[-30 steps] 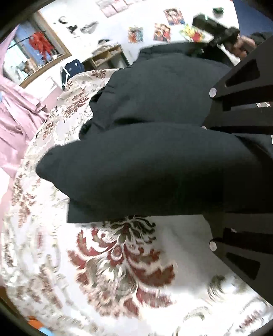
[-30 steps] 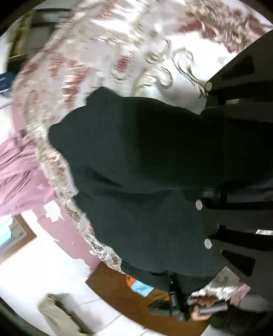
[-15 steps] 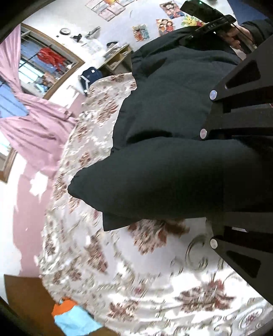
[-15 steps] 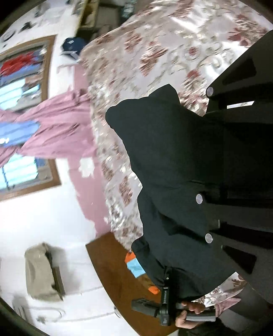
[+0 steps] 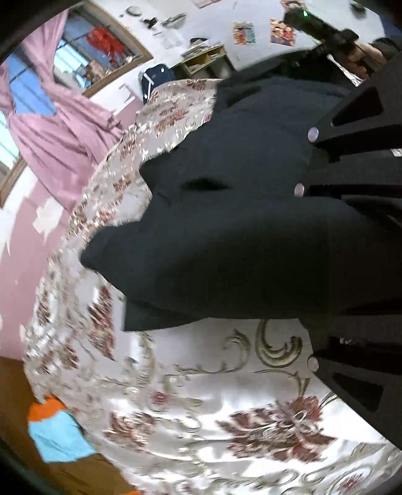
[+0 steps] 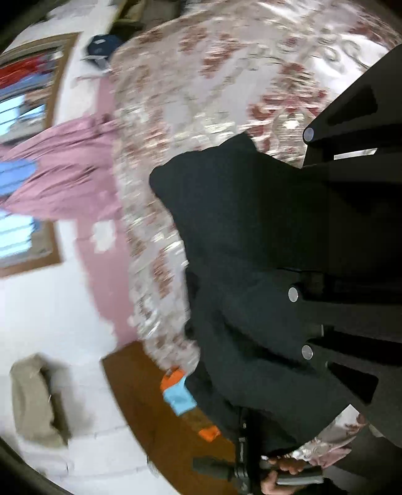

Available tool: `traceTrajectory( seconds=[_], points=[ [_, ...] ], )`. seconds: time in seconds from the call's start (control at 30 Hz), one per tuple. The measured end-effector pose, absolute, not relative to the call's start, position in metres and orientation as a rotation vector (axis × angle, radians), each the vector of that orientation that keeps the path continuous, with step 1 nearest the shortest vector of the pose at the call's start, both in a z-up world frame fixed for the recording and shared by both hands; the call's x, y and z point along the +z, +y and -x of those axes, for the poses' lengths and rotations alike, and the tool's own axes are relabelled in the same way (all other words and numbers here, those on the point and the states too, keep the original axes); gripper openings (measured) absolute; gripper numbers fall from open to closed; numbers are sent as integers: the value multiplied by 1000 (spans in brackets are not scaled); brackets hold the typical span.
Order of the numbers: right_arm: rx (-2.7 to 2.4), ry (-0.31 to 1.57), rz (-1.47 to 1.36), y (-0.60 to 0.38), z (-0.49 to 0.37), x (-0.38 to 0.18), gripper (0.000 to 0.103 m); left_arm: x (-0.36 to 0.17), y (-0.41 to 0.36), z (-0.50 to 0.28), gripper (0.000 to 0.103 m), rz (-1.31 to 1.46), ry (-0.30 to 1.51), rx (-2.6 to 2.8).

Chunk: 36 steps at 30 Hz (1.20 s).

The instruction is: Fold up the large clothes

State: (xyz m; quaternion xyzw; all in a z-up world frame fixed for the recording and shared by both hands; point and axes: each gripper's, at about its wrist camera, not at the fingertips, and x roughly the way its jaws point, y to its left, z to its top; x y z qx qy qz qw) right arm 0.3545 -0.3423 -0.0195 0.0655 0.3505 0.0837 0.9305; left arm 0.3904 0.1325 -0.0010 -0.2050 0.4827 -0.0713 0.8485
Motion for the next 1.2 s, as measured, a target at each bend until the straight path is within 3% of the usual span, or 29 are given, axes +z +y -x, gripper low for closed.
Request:
traceTrajectory(
  seconds=[0.13,0.23,0.4,0.8,1.2],
  points=[
    [141,818,-298,-367,-357,-57,29,-11,132,-393,59,398,1073,-107],
    [123,829,-322,-372,-353,-62,43,-7,135,-394,73,380,1083,-26],
    [74,773,-258,-369,-341,-51,89,12,129,-382,78,296,1011,48],
    [67,559,-116,-345,-303,9,99,89,94,-318,98,201,706,9],
    [121,357,-77,-312,-228,56,101,126,42,-230,102,99,530,-57]
  ],
)
